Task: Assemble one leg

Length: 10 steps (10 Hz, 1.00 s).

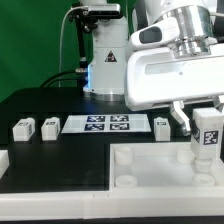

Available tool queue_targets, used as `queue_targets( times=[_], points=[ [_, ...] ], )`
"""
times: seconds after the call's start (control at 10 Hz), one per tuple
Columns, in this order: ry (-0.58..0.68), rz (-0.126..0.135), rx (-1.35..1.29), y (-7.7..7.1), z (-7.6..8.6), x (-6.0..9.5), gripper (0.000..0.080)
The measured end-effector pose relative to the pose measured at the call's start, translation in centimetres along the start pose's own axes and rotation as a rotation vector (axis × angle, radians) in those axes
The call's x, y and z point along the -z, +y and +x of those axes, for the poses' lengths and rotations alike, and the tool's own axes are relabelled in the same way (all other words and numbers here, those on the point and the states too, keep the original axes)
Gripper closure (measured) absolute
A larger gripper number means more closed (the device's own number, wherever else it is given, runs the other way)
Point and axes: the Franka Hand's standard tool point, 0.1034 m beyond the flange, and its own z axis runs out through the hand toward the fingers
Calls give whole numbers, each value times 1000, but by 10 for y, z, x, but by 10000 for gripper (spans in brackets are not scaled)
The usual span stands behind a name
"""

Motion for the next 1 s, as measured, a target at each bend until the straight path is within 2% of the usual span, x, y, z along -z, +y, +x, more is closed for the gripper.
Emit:
queue_targets(
  times=[0.5, 0.8, 1.0],
  points=[
    [-17, 7, 5, -5, -19, -13, 509],
    [-26, 2, 9, -1, -26, -18, 509],
    [-4, 0, 7, -3, -25, -19, 509]
  ],
)
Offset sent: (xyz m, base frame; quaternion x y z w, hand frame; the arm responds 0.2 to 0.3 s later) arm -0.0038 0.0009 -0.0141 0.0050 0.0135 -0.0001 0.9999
